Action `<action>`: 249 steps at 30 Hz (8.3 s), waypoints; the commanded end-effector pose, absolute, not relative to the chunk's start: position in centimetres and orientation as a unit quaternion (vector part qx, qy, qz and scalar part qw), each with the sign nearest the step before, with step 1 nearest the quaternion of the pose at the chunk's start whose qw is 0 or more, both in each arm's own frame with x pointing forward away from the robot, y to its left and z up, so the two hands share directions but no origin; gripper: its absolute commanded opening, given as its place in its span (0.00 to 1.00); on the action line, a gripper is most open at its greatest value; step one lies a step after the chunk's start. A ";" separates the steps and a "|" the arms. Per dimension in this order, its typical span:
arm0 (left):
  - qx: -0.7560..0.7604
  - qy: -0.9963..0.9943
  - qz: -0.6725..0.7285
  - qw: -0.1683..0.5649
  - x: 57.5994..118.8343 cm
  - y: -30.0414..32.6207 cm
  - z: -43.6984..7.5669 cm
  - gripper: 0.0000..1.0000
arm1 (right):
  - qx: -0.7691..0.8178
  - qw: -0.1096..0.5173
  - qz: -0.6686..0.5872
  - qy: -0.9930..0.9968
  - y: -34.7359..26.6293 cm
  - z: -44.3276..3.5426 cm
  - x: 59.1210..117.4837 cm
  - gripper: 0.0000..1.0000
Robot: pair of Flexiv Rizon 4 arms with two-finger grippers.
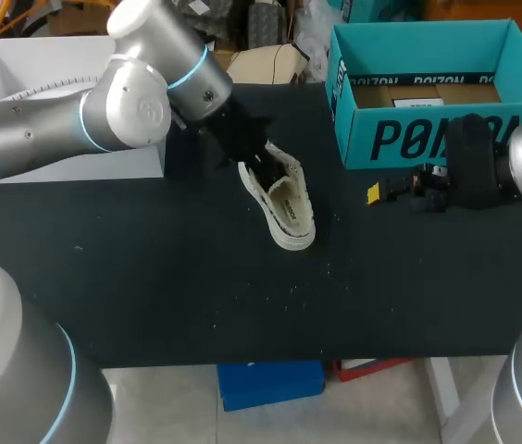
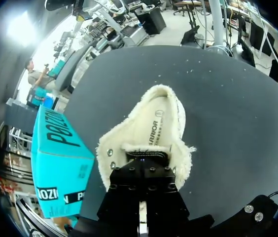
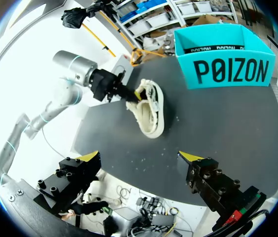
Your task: Take the shoe out of the shoebox, open the shoe tongue, remove and reinsert the insole, then place the shoe into the shoebox
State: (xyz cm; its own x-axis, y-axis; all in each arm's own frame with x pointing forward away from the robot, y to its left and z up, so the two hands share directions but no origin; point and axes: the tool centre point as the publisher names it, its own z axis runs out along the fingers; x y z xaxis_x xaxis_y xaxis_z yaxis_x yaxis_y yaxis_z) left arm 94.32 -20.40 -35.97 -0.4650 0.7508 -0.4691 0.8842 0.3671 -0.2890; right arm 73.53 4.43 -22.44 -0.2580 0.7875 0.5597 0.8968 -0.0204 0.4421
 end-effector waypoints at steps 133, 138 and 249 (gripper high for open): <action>0.086 0.977 -0.136 0.143 103.0 -12.4 -16.5 0.00 | -0.605 0.072 -0.381 -0.696 4.5 -22.5 73.5 1.00; 0.005 0.978 -0.135 0.160 105.7 -8.9 -16.8 0.00 | -0.605 0.072 -0.381 -0.696 4.5 -22.5 73.5 1.00; -0.043 0.975 0.010 0.218 113.9 18.6 -26.3 0.00 | -0.605 0.072 -0.381 -0.696 4.5 -22.5 73.5 1.00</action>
State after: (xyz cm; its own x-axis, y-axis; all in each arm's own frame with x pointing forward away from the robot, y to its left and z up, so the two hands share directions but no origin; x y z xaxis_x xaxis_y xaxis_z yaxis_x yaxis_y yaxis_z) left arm 113.23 17.94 -25.70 -0.9015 -0.0852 -0.4244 -0.0985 0.9951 0.0095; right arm 73.53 4.43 -22.44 -0.2580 0.7875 0.5597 0.8967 -0.0204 0.4421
